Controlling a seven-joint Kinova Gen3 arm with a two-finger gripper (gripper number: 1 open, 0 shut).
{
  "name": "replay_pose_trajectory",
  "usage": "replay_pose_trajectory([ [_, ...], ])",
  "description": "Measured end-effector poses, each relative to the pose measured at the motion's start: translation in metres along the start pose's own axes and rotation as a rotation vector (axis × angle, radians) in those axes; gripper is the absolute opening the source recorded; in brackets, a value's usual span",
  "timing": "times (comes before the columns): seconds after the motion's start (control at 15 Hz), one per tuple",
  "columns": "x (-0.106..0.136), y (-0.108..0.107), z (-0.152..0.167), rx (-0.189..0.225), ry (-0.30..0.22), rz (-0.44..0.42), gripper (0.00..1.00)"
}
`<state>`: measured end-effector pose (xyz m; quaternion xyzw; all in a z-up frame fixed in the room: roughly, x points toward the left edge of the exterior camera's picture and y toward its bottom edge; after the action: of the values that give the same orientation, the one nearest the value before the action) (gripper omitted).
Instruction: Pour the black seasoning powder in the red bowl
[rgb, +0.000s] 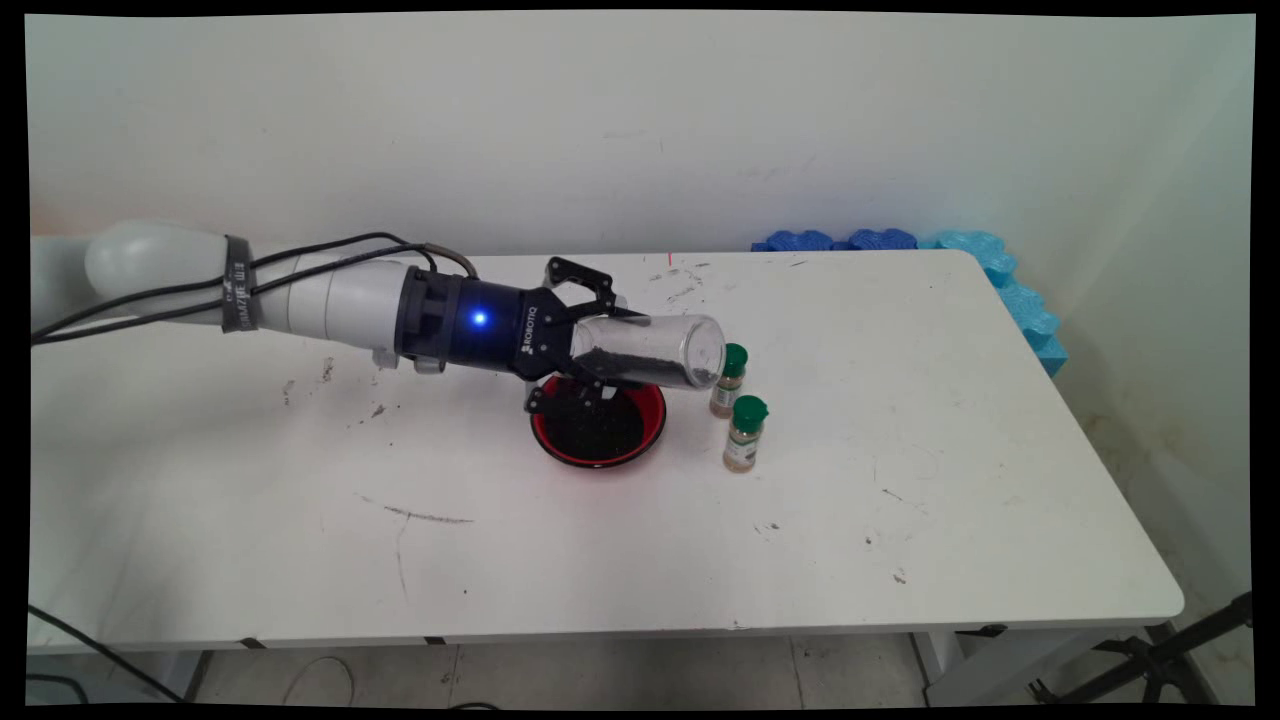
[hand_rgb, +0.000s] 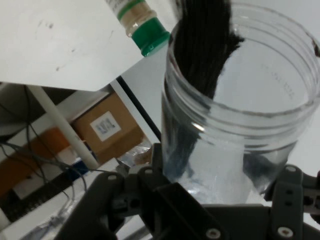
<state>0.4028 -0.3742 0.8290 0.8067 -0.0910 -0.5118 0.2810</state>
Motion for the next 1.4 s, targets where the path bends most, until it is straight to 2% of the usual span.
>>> replay_pose_trajectory([
  [0.47, -0.002, 0.000, 0.005, -0.036, -0.011, -0.126, 0.00],
  [1.4, -0.008, 0.004, 0.014, -0.099, -0.054, -0.295, 0.00],
])
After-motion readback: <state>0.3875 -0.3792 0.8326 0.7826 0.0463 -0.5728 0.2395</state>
